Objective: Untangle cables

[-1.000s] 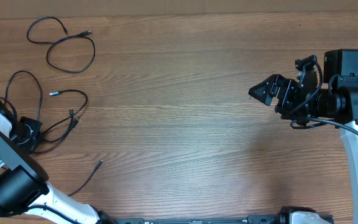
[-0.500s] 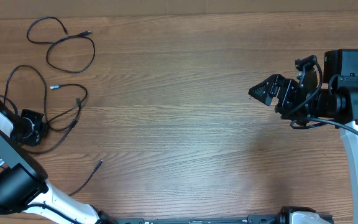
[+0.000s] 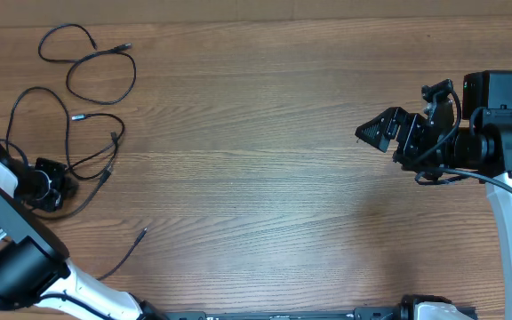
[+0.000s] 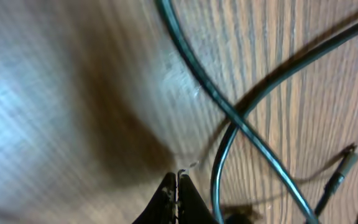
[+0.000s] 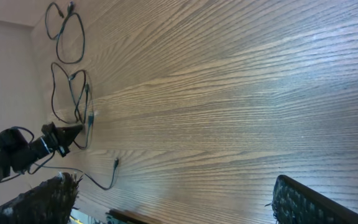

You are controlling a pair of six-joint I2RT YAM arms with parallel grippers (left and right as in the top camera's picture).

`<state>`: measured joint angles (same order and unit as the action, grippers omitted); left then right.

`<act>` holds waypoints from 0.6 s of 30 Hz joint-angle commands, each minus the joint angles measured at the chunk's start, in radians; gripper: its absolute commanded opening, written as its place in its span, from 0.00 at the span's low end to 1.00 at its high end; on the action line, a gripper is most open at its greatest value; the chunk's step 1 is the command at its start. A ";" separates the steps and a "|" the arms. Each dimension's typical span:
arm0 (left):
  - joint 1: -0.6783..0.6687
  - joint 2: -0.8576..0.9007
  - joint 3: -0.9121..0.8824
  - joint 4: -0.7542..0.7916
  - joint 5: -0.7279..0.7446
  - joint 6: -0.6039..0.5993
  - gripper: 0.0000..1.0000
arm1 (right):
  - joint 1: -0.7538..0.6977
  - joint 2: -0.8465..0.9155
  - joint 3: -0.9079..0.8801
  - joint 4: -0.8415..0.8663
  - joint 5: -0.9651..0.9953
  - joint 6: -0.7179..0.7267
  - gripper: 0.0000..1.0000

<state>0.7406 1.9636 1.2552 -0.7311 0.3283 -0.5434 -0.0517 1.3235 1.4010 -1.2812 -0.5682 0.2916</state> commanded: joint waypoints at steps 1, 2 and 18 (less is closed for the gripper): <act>0.007 -0.064 0.000 -0.031 -0.045 0.028 0.04 | -0.003 0.003 0.013 0.003 0.006 0.003 1.00; 0.003 -0.063 -0.001 -0.056 -0.051 0.027 0.04 | -0.003 0.003 0.013 0.005 0.006 0.003 1.00; -0.050 -0.060 -0.129 -0.156 -0.262 0.027 0.04 | -0.003 0.003 0.013 -0.013 0.006 -0.006 1.00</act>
<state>0.6914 1.9064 1.1687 -0.8654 0.1104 -0.5396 -0.0521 1.3235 1.4010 -1.2957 -0.5682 0.2909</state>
